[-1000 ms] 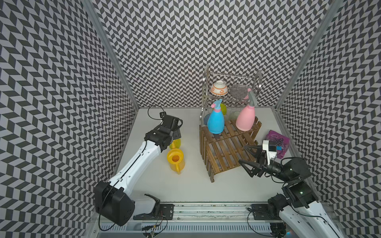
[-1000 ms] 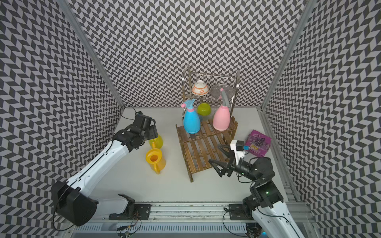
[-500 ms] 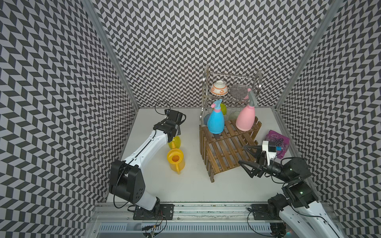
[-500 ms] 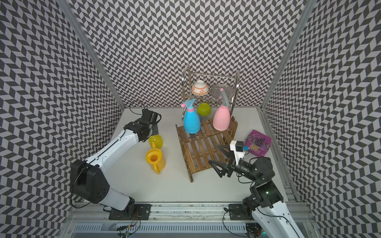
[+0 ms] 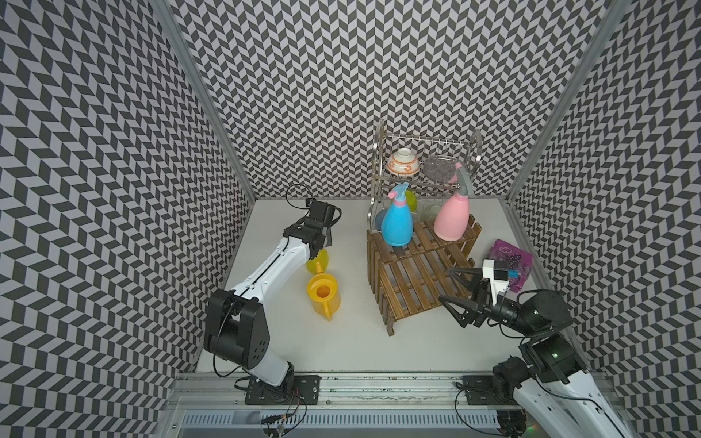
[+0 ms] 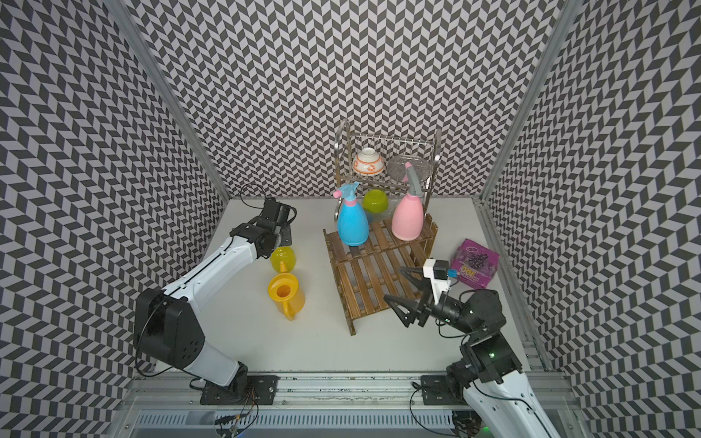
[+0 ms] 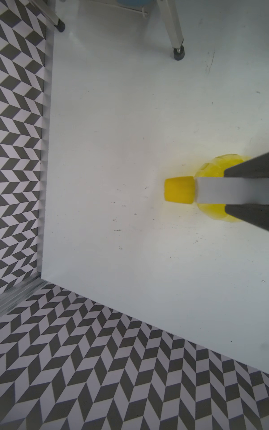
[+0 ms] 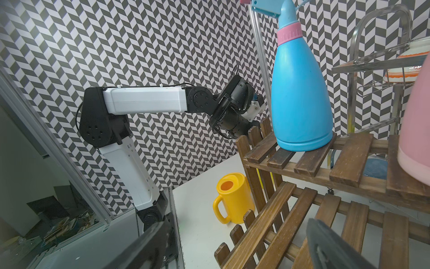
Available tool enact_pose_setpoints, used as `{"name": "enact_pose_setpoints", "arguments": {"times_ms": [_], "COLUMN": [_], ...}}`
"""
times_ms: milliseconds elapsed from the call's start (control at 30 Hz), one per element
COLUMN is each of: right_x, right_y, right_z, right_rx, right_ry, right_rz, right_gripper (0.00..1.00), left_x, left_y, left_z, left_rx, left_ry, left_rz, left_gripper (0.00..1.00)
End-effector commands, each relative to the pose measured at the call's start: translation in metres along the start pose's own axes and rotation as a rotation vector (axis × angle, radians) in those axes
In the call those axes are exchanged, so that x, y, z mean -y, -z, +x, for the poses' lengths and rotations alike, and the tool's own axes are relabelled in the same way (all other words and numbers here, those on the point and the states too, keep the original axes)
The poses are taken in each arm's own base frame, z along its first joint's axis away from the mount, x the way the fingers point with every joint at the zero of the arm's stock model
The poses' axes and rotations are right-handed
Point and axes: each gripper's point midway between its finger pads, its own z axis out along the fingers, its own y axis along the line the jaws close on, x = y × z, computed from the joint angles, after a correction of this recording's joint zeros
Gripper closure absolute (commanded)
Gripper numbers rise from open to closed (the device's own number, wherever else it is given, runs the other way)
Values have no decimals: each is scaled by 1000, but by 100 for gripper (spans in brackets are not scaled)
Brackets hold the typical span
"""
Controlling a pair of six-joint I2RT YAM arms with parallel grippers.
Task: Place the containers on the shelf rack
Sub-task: 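Pick up a container from the center of the board.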
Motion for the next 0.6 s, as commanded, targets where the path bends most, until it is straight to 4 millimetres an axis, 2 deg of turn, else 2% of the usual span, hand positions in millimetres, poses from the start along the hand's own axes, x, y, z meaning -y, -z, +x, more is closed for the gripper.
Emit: {"name": "enact_pose_setpoints", "arguments": {"times_ms": [0,133,267,367,433,567], "right_x": [-8,-9,-9,-12,-17,-36], "right_y": [4,4,1,-2,-3,-3], "right_z": [-18,-20,-21,-23,-26,-37], "right_rx": [46,50,49,44,45,64], "right_ry": [54,64,73,89,113,202], "right_rz": [-8,-8,-22,-50,-84,-180], "right_gripper": [4,4,4,3,3,0], "left_x": [-10,-17,-12,-5,-9,1], "left_y": [40,83,146,190,212,258], "left_z": [-53,-72,-77,-69,-63,-28], "left_rx": [181,321,493,580,602,650], "left_ry": [27,-25,-196,-394,-447,-664], "left_rz": [30,108,282,402,437,591], "left_gripper": [97,100,100,100,100,100]}}
